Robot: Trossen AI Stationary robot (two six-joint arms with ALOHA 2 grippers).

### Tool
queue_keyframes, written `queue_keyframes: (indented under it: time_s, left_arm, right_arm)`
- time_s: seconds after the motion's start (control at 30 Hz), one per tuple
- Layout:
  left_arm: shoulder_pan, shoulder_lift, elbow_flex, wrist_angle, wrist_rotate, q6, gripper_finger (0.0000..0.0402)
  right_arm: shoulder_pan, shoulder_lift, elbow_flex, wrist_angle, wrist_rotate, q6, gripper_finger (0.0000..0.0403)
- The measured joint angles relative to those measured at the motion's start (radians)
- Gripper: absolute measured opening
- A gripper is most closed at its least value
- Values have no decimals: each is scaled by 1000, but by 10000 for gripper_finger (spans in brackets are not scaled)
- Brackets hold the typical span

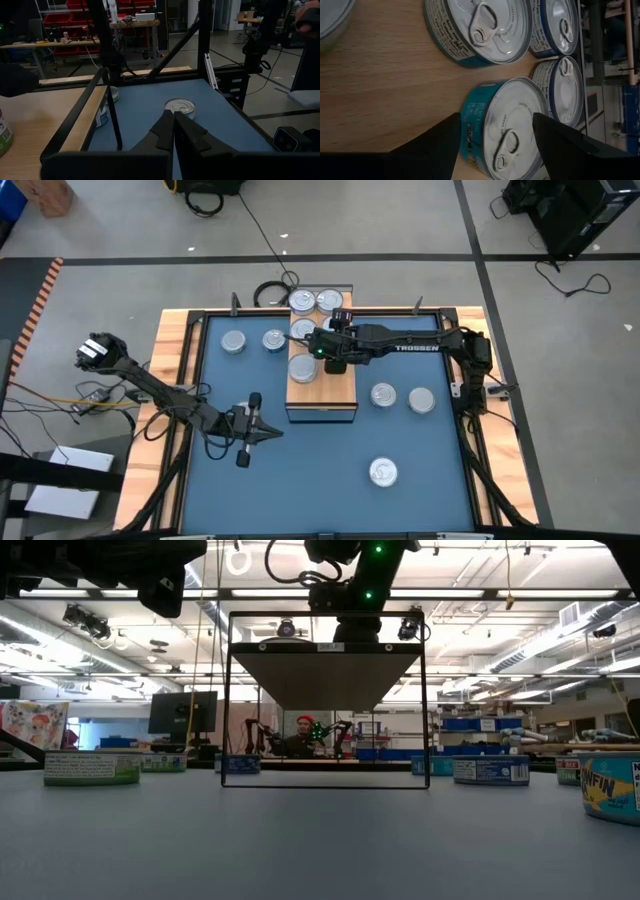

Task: Stack canned seafood by type on shelf
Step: Put the yellow-blue tuna can on the shelf

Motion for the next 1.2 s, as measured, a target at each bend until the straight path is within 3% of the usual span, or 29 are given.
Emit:
queue_keyframes:
  time_s: [0.17,0.33,0.5,0.67,0.97,1.2]
  left_arm:
    - [0,0,0,0,0,-11,14]
    - [0,0,0,1,-7,-13,14]
    - [0,0,0,2,-28,-35,14]
    - [0,0,0,2,-29,-40,14]
    - [5,0,0,1,-30,-40,14]
    - [41,0,0,1,-24,-46,14]
  right_arm:
    - [18,-8,0,3,0,-1,241]
    - [59,-78,0,-39,-2,53,204]
    - [77,-179,-1,-179,-3,202,123]
    - [31,-275,-112,-90,-29,191,14]
    - [-111,-388,-469,287,-197,164,6]
    - [-148,-383,-555,432,-251,164,3]
